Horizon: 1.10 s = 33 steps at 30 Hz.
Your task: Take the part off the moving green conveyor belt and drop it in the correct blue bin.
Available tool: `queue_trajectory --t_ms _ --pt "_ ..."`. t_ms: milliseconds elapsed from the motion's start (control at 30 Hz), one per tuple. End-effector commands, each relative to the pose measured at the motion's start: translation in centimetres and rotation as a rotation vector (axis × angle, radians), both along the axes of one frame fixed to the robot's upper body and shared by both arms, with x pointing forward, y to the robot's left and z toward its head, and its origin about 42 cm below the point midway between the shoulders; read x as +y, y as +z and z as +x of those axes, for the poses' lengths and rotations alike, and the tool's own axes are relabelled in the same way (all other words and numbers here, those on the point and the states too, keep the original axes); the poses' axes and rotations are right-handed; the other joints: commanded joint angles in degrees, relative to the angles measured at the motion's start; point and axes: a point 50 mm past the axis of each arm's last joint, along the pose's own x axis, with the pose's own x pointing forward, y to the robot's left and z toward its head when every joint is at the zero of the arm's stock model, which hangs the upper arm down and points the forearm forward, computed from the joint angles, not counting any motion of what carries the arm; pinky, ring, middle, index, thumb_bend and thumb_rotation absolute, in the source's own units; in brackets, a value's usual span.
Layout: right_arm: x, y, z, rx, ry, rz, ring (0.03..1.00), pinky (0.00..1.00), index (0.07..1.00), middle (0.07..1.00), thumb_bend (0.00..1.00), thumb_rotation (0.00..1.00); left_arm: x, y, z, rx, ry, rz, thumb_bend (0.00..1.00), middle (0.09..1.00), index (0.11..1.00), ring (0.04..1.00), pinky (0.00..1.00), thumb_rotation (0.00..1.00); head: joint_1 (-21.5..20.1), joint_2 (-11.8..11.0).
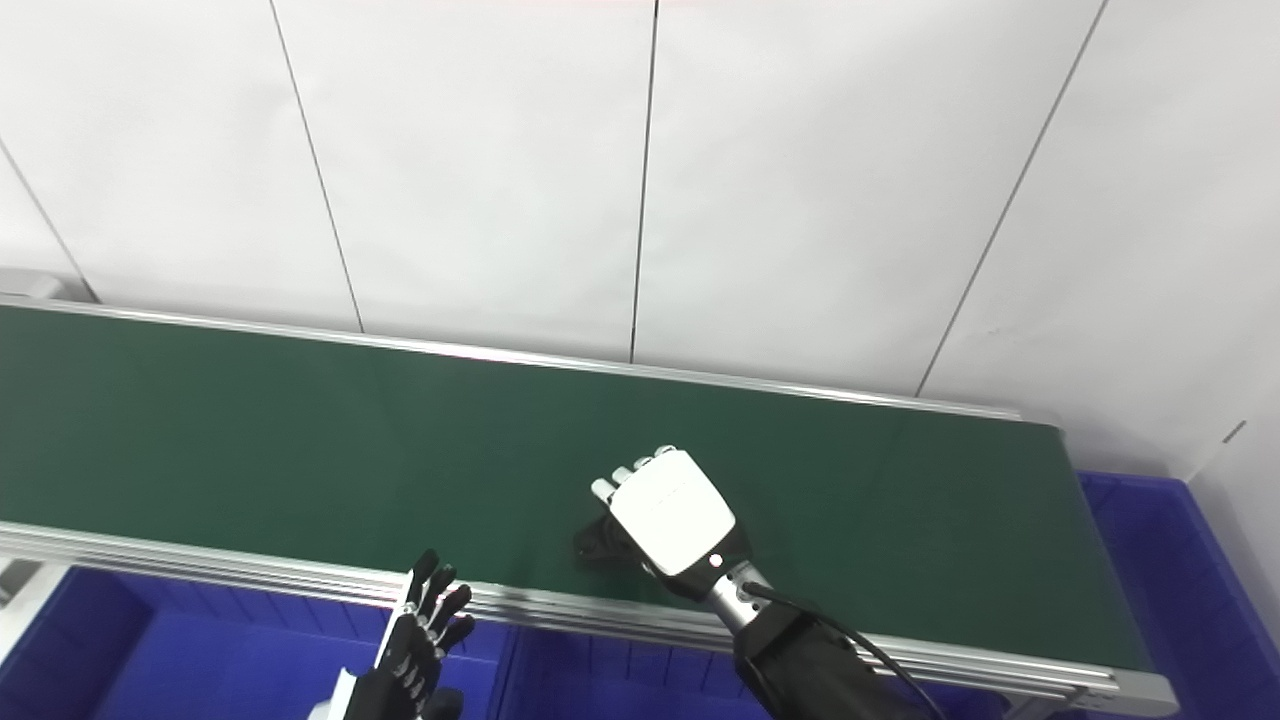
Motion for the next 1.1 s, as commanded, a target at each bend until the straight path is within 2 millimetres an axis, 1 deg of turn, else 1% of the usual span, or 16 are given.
queue_trajectory --t_ms 0,100,200,267,433,667,967,1033,1067 --pt "0.2 0.3 -0.4 0.009 0.052 0.051 0.243 0.19 0.489 0.424 0.53 0.00 -1.8 1.4 0.3 -0.049 -0.019 -0.046 0.88 0.976 1.000 0.931 0.88 0.78 -0.04 0.02" --pt "0.1 1.6 -0.4 -0.024 0.057 0.131 0.236 0.19 0.493 0.395 0.53 0.00 -1.7 1.5 0.4 -0.049 -0.020 -0.048 0.87 0.975 1.000 0.936 0.89 0.78 -0.22 0.15" --pt "-0.1 3.0 -0.5 -0.072 0.085 0.195 0.223 0.18 0.493 0.392 0.52 0.00 -1.3 1.4 0.5 -0.050 -0.024 -0.048 0.86 0.978 1.000 0.941 0.90 0.78 -0.82 0.26" --pt "-0.4 3.8 -0.7 -0.092 0.094 0.228 0.226 0.19 0.492 0.398 0.53 0.00 -1.1 1.3 0.5 -0.051 -0.028 -0.054 0.85 0.987 1.000 0.953 0.92 0.78 -1.16 0.25" --pt "-1.3 4.9 -1.3 -0.120 0.079 0.298 0.252 0.21 0.497 0.402 0.53 0.00 -0.3 1.1 0.8 -0.048 -0.027 -0.030 0.83 0.988 1.000 0.953 0.93 0.80 -1.90 0.25" --pt "-1.7 4.6 -2.1 -0.118 0.040 0.360 0.237 0.20 0.492 0.396 0.53 0.00 0.9 0.8 1.1 -0.049 -0.039 0.006 0.80 0.986 1.000 0.950 0.94 0.82 -3.44 0.27" --pt "-1.3 2.7 -3.2 -0.093 -0.048 0.450 0.235 0.20 0.491 0.398 0.53 0.00 2.6 0.3 1.2 -0.029 -0.044 0.043 0.80 0.985 1.000 0.946 0.93 0.83 -5.43 0.66" --pt "-1.1 2.4 -3.4 -0.100 -0.050 0.465 0.230 0.19 0.490 0.394 0.53 0.00 2.8 0.3 1.2 -0.028 -0.046 0.046 0.80 0.988 1.000 0.951 0.94 0.82 -6.25 0.92" --pt "-0.9 2.4 -3.6 -0.097 -0.052 0.474 0.231 0.19 0.491 0.395 0.53 0.00 3.0 0.2 1.3 -0.028 -0.047 0.046 0.80 0.991 1.000 0.952 0.95 0.82 -7.34 1.26"
